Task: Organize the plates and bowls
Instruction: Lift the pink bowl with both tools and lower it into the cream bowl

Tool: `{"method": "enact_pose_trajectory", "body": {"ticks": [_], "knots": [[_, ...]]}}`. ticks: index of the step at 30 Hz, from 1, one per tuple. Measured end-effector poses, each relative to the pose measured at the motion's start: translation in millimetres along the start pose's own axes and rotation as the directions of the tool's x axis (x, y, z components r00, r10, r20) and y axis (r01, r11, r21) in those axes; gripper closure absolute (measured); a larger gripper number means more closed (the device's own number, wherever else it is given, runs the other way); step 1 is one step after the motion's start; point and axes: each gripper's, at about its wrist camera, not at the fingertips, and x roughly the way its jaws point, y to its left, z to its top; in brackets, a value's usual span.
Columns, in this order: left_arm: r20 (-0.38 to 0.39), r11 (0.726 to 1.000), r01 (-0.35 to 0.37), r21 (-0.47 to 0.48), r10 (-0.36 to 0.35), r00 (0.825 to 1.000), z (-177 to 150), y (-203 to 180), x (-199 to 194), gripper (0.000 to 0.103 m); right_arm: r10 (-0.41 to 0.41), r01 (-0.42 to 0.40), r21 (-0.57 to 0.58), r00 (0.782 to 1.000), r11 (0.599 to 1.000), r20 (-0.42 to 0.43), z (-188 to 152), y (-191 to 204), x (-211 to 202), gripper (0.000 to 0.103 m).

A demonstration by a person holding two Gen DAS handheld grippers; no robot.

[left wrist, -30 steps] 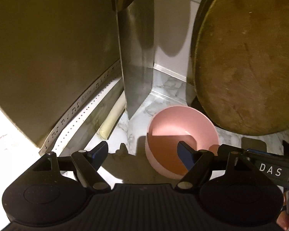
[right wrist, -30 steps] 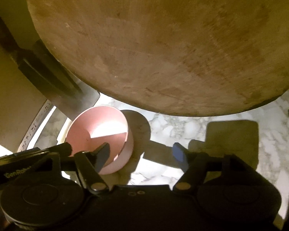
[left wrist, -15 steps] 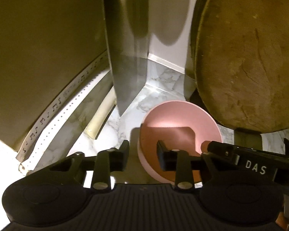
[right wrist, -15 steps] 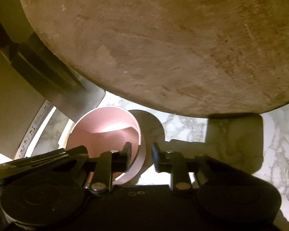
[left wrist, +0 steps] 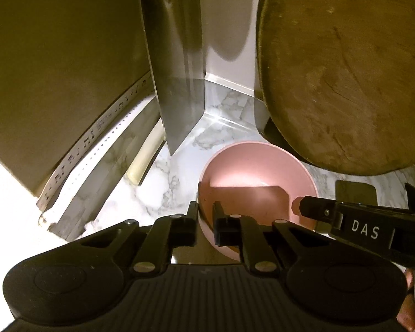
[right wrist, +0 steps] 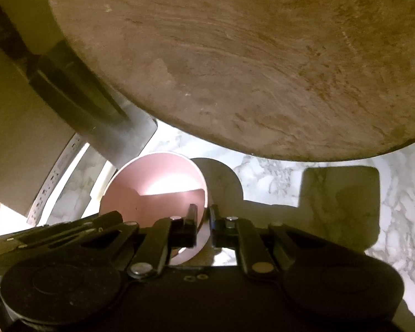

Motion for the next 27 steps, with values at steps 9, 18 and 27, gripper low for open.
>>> {"method": "enact_pose_trajectory", "body": {"ticks": [9, 18, 27], "knots": [[0.008, 1.000, -0.008, 0.021, 0.008, 1.000, -28, -4, -47, 0.093, 0.028, -0.028, -0.029, 1.000, 0.999, -0.011, -22, 3, -46, 0.096], [0.038, 0.999, 0.017, 0.048, -0.019, 0.999, -59, -12, -104, 0.093, 0.020, -0.018, -0.059, 0.999, 0.998, 0.026, -54, 13, -105, 0.095], [0.045, 0.994, 0.068, 0.089, -0.073, 0.996, -92, -15, -151, 0.093, -0.002, 0.004, -0.031, 0.999, 1.000, 0.051, -92, 17, -154, 0.095]]}}
